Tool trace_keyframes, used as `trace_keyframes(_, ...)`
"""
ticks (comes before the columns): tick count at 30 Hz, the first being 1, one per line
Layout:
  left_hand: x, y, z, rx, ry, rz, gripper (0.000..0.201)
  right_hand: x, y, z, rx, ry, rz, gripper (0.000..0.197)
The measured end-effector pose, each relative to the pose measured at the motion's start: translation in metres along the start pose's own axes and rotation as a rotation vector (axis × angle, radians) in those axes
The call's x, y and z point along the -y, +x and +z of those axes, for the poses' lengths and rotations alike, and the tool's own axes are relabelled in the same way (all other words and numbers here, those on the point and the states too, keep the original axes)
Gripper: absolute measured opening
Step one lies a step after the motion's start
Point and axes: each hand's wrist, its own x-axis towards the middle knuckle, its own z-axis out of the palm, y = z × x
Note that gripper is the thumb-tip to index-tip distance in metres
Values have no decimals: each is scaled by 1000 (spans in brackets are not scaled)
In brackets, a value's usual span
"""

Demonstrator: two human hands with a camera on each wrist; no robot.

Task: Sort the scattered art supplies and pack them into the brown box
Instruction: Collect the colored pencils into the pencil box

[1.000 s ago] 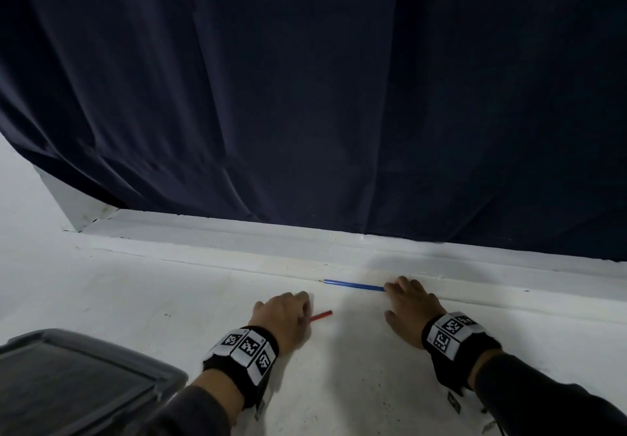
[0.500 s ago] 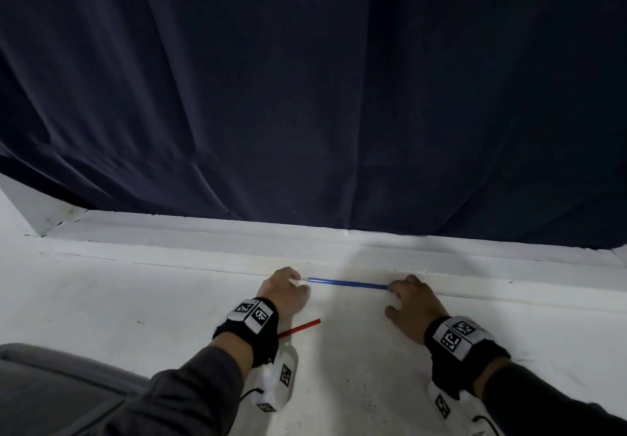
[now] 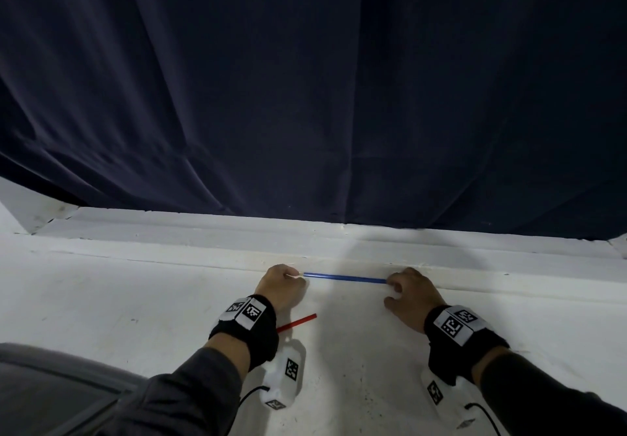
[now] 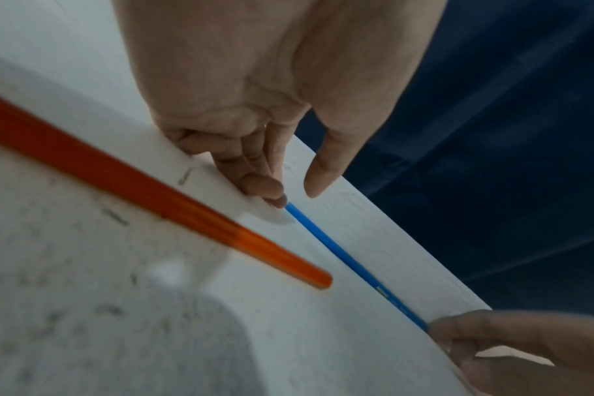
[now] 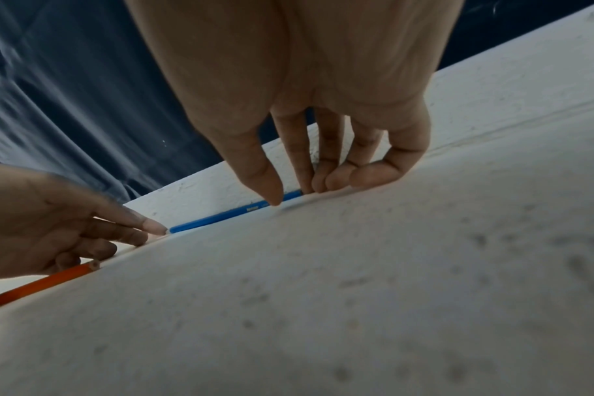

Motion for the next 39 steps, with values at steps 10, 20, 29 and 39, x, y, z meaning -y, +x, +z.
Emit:
trace_keyframes(10, -5, 6, 3, -36, -98, -66, 15, -1, -2, 1, 40, 26, 24, 48)
trace_keyframes(20, -36, -16, 7, 69, -305, 110, 21, 2, -3, -5, 32, 15, -15, 43)
trace_keyframes(29, -42, -30, 13, 28, 153, 431, 11, -3, -22, -4, 4, 79, -56, 36)
trace_keyframes(39, -87, -98, -59, -330, 194, 548, 14, 9, -60, -24, -107, 71, -118, 16)
